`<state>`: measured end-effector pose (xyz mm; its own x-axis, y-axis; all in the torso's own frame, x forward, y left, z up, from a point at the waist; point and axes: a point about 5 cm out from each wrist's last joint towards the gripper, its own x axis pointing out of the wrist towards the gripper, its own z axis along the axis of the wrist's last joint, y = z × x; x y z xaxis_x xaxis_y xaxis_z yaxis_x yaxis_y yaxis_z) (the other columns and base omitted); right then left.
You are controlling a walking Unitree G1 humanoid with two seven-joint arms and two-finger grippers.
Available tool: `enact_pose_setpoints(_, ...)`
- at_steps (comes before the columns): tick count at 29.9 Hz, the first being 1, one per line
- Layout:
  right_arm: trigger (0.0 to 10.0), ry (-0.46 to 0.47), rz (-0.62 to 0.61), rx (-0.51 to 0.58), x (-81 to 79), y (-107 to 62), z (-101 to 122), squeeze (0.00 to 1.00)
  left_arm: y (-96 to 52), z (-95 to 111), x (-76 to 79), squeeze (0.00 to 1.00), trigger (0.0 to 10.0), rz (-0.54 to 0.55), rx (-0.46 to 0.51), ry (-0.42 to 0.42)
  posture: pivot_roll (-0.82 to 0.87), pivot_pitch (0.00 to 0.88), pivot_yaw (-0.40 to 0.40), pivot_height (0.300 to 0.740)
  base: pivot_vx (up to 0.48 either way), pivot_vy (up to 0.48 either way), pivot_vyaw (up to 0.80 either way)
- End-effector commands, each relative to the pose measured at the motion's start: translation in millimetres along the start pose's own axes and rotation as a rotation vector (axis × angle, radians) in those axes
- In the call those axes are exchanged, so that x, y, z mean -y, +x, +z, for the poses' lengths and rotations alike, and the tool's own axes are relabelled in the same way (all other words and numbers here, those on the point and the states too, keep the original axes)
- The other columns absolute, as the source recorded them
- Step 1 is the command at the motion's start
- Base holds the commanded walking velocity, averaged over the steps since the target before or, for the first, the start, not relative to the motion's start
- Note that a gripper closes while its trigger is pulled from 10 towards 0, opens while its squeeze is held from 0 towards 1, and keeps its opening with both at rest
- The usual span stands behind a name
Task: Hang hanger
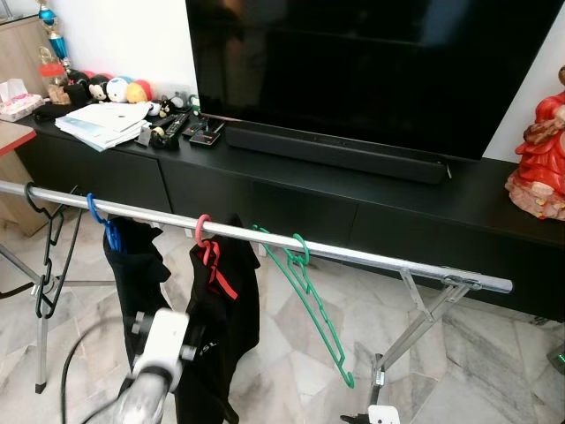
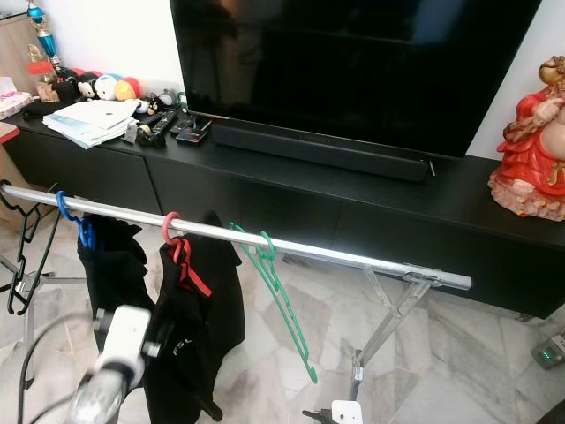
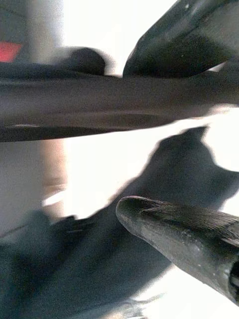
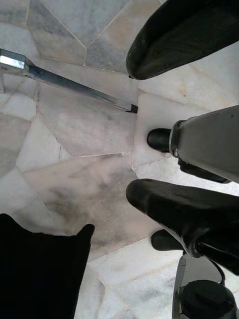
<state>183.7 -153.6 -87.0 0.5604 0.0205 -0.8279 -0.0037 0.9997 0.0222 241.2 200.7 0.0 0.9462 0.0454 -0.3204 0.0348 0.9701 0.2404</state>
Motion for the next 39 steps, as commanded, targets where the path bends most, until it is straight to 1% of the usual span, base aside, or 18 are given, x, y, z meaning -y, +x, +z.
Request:
enact_pose_setpoints(1, 10.0, 0.004, 0.002, -0.003, -1.8, 0.0, -1.0, 0.0, -6.4, -19.2, 3.5, 0.0, 10.0, -0.042, -0.087, -0.049, 0.02, 0.037, 0.008, 0.74, 0.0, 0.0, 0.0)
enact_pose_setpoints(2, 10.0, 0.004, 0.002, -0.003, -1.8, 0.0, -0.9, 0.0, -7.8, -23.0, 4.6, 0.0, 10.0, -0.049, -0.102, -0.091, 0.02, 0.037, 0.008, 0.74, 0.0, 0.0, 0.0)
enact_pose_setpoints(3, 10.0, 0.003, 0.002, -0.002, -1.8, 0.0, -0.9, 0.0, -9.2, -34.5, -0.6, 0.0, 10.0, -0.027, -0.153, -0.051, 0.02, 0.037, 0.008, 0.74, 0.0, 0.0, 0.0)
enact_pose_setpoints(5, 10.0, 0.003, 0.003, -0.002, -1.8, 0.0, -0.9, 0.0, -9.7, -38.3, -2.9, 0.0, 10.0, -0.021, -0.17, -0.03, 0.02, 0.037, 0.008, 0.74, 0.0, 0.0, 0.0)
enact_pose_setpoints(6, 10.0, 0.001, 0.003, -0.001, -1.7, 0.0, -0.5, 0.0, -9.2, -45.2, -9.1, 0.0, 10.0, 0.021, -0.202, -0.075, 0.01, 0.044, 0.003, 0.74, 0.0, 0.0, 0.0)
enact_pose_setpoints(8, 10.0, -0.001, 0.003, 0.0, -1.4, 0.1, -0.2, 0.0, -8.1, -47.7, -12.5, 0.0, 10.0, 0.056, -0.22, -0.129, 0.01, 0.044, 0.003, 0.74, 0.0, 0.0, 0.0)
enact_pose_setpoints(9, 10.0, -0.002, 0.002, 0.0, -0.7, 0.1, 0.3, 0.0, -7.8, -54.0, -9.5, 0.0, 10.0, 0.046, -0.285, -0.169, 0.03, 0.041, -0.002, 0.74, 0.0, 0.0, 0.0)
enact_pose_setpoints(11, 10.0, -0.01, 0.002, -0.003, -0.7, 0.2, 0.5, 0.0, -12.1, -65.4, -5.1, 0.0, 10.0, 0.041, -0.372, -0.199, 0.03, 0.041, -0.004, 0.74, 0.0, 0.0, 0.0)
enact_pose_setpoints(12, 10.0, -0.012, 0.003, -0.003, -0.8, 0.2, 0.6, 0.0, -18.7, -76.7, -0.7, 0.0, 10.0, 0.034, -0.45, -0.202, 0.02, 0.04, -0.004, 0.74, 0.0, 0.0, 0.0)
enact_pose_setpoints(15, 10.0, -0.012, 0.005, -0.003, -1.2, 0.3, 0.8, 0.0, -24.5, -85.3, 1.4, 0.0, 10.0, 0.031, -0.507, -0.206, 0.01, 0.042, -0.003, 0.74, 0.0, 0.0, 0.0)
enact_pose_setpoints(21, 10.0, 0.005, -0.005, 0.004, -0.3, 0.2, 1.2, 0.0, -32.7, -97.0, 4.1, 0.0, 10.0, 0.052, -0.592, -0.268, 0.01, 0.045, -0.008, 0.74, 0.0, 0.0, 0.0)
enact_pose_setpoints(22, 10.0, 0.011, -0.004, 0.004, -0.4, 0.2, 1.2, 0.0, -37.1, -102.4, 5.9, 0.0, 10.0, 0.055, -0.639, -0.277, 0.01, 0.046, -0.009, 0.74, 0.0, 0.0, 0.0)
enact_pose_setpoints(24, 10.0, 0.011, -0.003, 0.003, -0.7, 0.2, 1.1, 0.0, -39.4, -105.0, 6.5, 0.0, 10.0, 0.056, -0.662, -0.274, 0.01, 0.046, -0.007, 0.74, 0.0, 0.0, 0.0)
enact_pose_setpoints(26, 10.0, 0.013, -0.001, 0.006, -1.3, 0.2, 1.1, 0.0, -40.7, -106.4, 7.8, 0.0, 10.0, 0.042, -0.674, -0.245, 0.0, 0.045, -0.003, 0.74, 0.0, 0.0, 0.0)
enact_pose_setpoints(28, 10.0, 0.055, -0.011, 0.013, -1.4, 0.0, 0.5, 0.0, -39.0, -104.7, 8.0, 0.0, 10.0, 0.02, -0.666, -0.186, 0.01, 0.045, -0.001, 0.74, 0.0, 0.0, 0.0)
enact_pose_setpoints(31, 10.0, 0.073, -0.014, 0.011, -2.1, 0.0, -0.2, 0.0, -38.0, -103.8, 7.2, 0.0, 10.0, 0.001, -0.663, -0.149, 0.01, 0.044, 0.001, 0.74, 0.0, 0.0, 0.0)
enact_pose_setpoints(34, 10.0, 0.085, -0.011, 0.013, -3.3, 0.0, -0.2, 0.0, -40.1, -105.8, 7.2, 0.0, 10.0, -0.01, -0.672, -0.139, 0.0, 0.043, 0.006, 0.74, 0.0, 0.0, 0.0)
enact_pose_setpoints(39, 10.0, 0.121, -0.013, 0.014, -4.4, -0.1, -1.1, 0.0, -33.0, -99.3, 5.6, 0.0, 10.0, -0.002, -0.647, -0.159, 0.0, 0.039, 0.007, 0.74, 0.0, 0.0, 0.0)
